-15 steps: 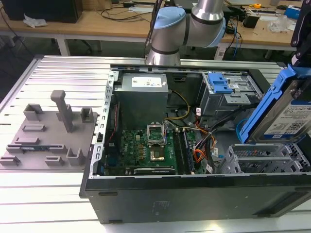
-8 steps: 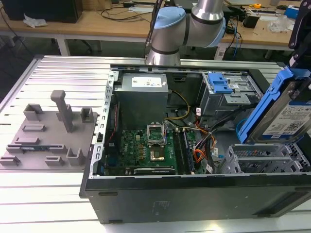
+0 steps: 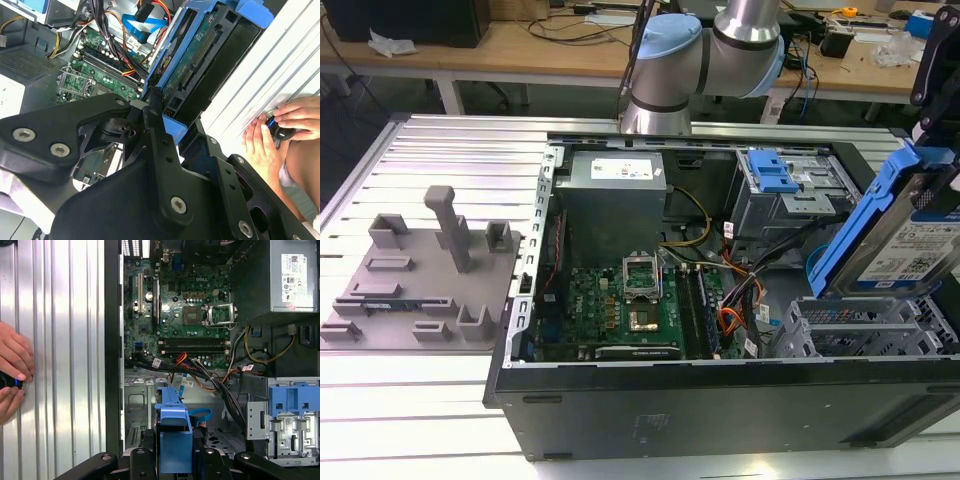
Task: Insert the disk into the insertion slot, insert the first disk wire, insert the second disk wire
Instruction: 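Insert the disk into the insertion slot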
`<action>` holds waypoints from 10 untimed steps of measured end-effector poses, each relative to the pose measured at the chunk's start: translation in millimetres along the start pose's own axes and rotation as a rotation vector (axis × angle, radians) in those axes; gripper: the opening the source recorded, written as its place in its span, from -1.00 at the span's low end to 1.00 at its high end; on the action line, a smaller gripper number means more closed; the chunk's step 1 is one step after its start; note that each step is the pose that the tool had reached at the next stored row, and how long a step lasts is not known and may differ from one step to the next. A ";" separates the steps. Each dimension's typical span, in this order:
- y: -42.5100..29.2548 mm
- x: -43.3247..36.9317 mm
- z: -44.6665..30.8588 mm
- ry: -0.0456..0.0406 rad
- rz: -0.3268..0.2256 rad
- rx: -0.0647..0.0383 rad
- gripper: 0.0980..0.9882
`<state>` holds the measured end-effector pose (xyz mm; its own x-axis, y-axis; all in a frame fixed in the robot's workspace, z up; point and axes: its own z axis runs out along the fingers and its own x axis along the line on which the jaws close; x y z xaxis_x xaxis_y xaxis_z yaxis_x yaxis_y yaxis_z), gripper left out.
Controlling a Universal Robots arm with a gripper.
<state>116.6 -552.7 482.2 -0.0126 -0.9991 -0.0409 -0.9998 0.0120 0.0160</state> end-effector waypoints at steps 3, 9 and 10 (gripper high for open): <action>-0.6 0.1 1.1 -0.0003 0.000 0.000 -0.40; -0.9 0.2 3.8 -0.0002 0.000 0.000 -0.40; -0.9 0.2 4.5 -0.0001 0.000 0.000 -0.40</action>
<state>117.4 -552.8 477.6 -0.0127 -0.9991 -0.0411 -0.9998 0.0121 0.0160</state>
